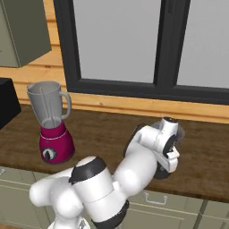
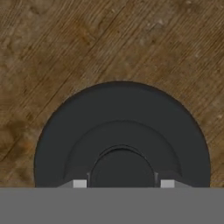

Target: Close the lid blender by securely placing the lid on top.

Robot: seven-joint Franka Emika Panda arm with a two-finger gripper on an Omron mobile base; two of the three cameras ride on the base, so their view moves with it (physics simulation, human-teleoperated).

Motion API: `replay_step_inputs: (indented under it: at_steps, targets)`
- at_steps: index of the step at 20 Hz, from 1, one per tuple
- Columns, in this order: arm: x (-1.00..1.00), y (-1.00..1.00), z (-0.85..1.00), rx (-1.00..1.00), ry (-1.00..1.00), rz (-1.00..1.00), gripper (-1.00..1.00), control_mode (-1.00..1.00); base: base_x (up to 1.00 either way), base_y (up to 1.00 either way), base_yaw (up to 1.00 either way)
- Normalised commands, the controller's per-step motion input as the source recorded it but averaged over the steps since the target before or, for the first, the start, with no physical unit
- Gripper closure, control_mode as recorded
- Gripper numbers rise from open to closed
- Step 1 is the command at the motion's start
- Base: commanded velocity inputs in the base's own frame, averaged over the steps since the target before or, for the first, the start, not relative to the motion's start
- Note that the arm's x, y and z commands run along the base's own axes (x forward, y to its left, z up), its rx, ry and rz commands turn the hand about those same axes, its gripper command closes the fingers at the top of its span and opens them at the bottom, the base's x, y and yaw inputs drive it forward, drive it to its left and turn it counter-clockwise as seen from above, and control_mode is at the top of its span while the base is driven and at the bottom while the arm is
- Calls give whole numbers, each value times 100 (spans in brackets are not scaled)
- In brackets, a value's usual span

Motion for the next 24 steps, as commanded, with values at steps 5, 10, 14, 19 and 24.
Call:
replay_step_inputs:
  at_steps: [5, 10, 14, 19, 24]
  targets:
    - [-6, 49, 85, 0, -10, 9, 100, -100, 0, 0, 0]
    - [-3, 61, 100, 0, -20, 9, 100, -100, 0, 0, 0]
    - [-35, 64, 96, 0, -27, 9, 100, -100, 0, 0, 0]
    - [-62, 63, 89, 0, -30, 3, 100, -100, 0, 0, 0]
    - [-32, 78, 85, 0, -25, 0, 100, -100, 0, 0, 0]
